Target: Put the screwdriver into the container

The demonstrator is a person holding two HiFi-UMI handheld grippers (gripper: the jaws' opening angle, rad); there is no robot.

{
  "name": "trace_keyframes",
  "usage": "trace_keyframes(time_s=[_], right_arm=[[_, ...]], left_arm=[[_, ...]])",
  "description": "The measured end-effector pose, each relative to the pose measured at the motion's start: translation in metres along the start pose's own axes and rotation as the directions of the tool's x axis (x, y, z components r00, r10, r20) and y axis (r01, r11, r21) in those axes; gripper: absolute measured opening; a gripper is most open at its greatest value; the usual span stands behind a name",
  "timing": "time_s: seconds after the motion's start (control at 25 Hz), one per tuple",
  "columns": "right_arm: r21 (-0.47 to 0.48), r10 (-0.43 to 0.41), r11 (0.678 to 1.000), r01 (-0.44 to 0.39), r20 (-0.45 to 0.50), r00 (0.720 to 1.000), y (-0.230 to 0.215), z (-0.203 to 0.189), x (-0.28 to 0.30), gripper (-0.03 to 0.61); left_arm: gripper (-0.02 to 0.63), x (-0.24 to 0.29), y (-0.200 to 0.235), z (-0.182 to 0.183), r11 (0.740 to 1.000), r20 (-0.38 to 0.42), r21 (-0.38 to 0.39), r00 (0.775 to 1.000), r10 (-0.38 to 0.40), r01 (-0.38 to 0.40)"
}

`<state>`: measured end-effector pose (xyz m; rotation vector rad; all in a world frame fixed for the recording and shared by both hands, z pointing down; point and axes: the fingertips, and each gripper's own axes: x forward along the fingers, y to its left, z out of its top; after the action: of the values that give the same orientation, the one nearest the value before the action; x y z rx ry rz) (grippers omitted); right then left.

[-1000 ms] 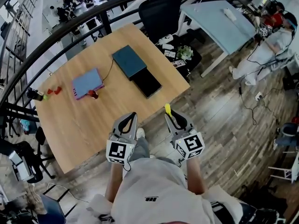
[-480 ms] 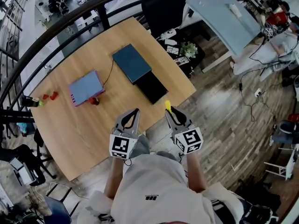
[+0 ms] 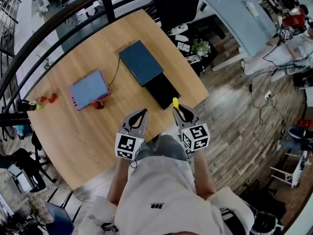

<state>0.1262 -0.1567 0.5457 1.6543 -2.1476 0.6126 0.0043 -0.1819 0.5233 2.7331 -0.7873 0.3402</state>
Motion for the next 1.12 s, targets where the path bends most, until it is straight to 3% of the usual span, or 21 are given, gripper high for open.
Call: trace_keyframes(time_s=[0.2,0.64,1.12], right_arm=[[0.019,0.024,1.0,-0.022,-0.079,0.997,-0.011,-0.014,0.031,0.071],[-0.001,0.098,0.995,-0.101,-0.217,0.971,-0.038,-0.038,0.099,0.071],[-0.074,0.149,0.979,-0.19,-0.375,0.915,-0.051,-0.063,0.159,0.072]], left_arm=[[0.006,0.016,0.013,-0.013,0.998,-0.023,-0.057,1.0,-0.001,0.0],[0.006,0.057,0.039,-0.032,0.993,-0.083,-0.097,0.995,0.052,-0.06],[0.006,0.081,0.062,-0.055,0.978,-0.152,-0.157,0.982,0.116,-0.14]])
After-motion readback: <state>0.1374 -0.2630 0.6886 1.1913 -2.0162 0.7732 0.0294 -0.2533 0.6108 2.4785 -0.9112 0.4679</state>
